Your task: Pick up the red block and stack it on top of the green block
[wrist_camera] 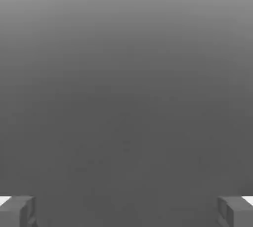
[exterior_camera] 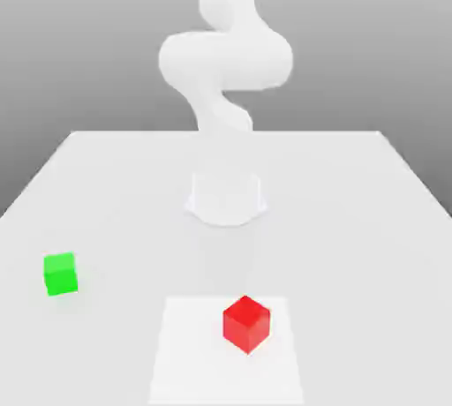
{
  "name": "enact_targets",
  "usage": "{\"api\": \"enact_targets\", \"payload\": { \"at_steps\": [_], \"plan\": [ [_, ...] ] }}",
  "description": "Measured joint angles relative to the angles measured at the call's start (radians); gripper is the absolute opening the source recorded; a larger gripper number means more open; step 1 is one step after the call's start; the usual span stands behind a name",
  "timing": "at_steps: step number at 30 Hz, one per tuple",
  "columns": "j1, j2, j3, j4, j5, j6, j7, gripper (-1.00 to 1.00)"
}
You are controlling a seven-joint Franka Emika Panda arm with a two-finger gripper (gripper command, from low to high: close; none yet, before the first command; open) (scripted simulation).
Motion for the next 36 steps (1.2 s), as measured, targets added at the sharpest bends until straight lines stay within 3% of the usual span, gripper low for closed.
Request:
{"api": "enact_targets", "payload": {
  "at_steps": [17, 20, 25, 26, 32, 36],
  "plan": [
    [-0.102, 0.63, 0.169, -0.359, 0.0, 0.373, 0.622, 0.0],
    [-0.095, 0.74, 0.165, -0.405, -0.032, 0.442, 0.731, 0.0],
    [-0.048, 0.922, 0.094, -0.389, -0.132, 0.592, 0.819, 0.0],
    [-0.032, 0.955, 0.074, -0.384, -0.146, 0.62, 0.83, -1.0],
    [-0.025, 0.972, 0.065, -0.381, -0.156, 0.636, 0.838, -1.0],
    [-0.055, 0.877, 0.108, -0.396, -0.101, 0.556, 0.798, -1.0]
  ]
}}
